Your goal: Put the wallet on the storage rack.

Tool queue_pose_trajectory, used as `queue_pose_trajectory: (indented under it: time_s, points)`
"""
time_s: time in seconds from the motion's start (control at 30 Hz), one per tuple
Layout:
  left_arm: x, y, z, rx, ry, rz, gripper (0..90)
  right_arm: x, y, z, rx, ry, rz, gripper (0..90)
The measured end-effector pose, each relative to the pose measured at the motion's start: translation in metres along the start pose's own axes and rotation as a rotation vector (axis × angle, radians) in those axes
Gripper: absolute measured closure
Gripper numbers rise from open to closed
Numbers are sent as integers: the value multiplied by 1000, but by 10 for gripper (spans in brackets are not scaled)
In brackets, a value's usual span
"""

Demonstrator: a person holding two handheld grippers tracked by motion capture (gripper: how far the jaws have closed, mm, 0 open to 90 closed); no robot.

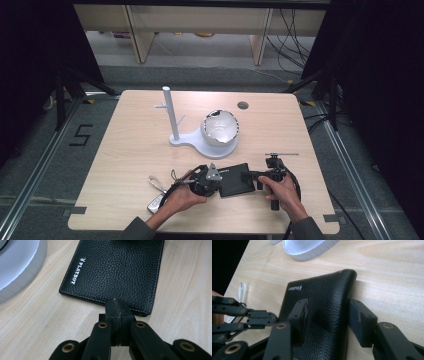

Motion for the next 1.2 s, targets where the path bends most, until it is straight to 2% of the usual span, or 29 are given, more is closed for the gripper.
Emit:
queue_pose_trajectory:
  time_s: [0.03,0.07,0.1,0.17,0.23,0.27,0.3,0.33,0.4,0.43,0.53,0.6,0.63,0.7,0.73,0.77,0.93,0.97,1.07,1.1,1.13,1.17,1.2]
  points:
    - [0,0,0,-1,2,-1,889,-1,2,-1,-2,-1,-20,540]
    - [0,0,0,-1,2,-1,889,-1,2,-1,-2,-1,-20,540]
    - [0,-1,0,12,-5,3,889,-1,0,-1,21,-7,0,540]
    - [0,0,0,8,-3,6,889,0,3,-4,36,22,-30,575]
    - [0,-1,-1,10,-7,8,889,1,2,-5,52,17,-8,580]
    - [0,-1,-1,10,-7,8,888,1,2,-5,52,17,-8,580]
    - [0,0,0,-2,0,4,888,-1,0,-6,42,6,12,583]
    - [0,0,0,-3,4,4,888,0,3,-5,35,17,-20,584]
    - [0,0,0,-3,4,6,888,1,3,-5,40,24,-25,586]
    - [0,0,0,1,3,7,888,0,1,-7,61,14,-15,588]
    - [0,-1,0,4,-3,16,888,2,-1,-11,80,21,1,629]
    - [0,-1,0,5,-3,15,888,0,-6,-11,121,13,-10,649]
    - [0,0,0,3,0,15,888,-1,-10,-10,123,1,8,651]
    - [0,0,0,2,0,16,887,-1,-13,-7,105,-1,-14,655]
    - [0,0,0,3,1,16,887,-3,-20,-10,117,-40,30,659]
    - [0,0,0,4,0,17,887,2,-14,-6,110,8,-66,665]
    - [0,-1,0,7,8,24,887,3,-20,-8,135,-15,-80,686]
    - [0,-1,0,12,6,28,887,4,-19,-6,118,-16,-79,689]
    - [-1,0,0,10,4,32,887,4,-23,-6,135,-35,-90,701]
    - [-1,0,0,10,6,29,887,2,-30,-10,165,-74,-42,707]
    - [-1,0,0,10,6,29,887,1,-32,-12,167,-99,-28,711]
    - [-1,0,-1,15,-4,30,887,5,-27,-8,162,-54,-103,715]
    - [-1,0,-1,13,0,30,887,5,-28,-8,161,-58,-104,719]
Point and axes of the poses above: each handheld gripper's, and its own axes: z roughly forward along the jaws, x roughly out of its top, y roughly to its right, the point moved 10 cm from there along z, roughly forward along the jaws, and after that the axes turned 8 degrees about -x, right-handed, at the moved point
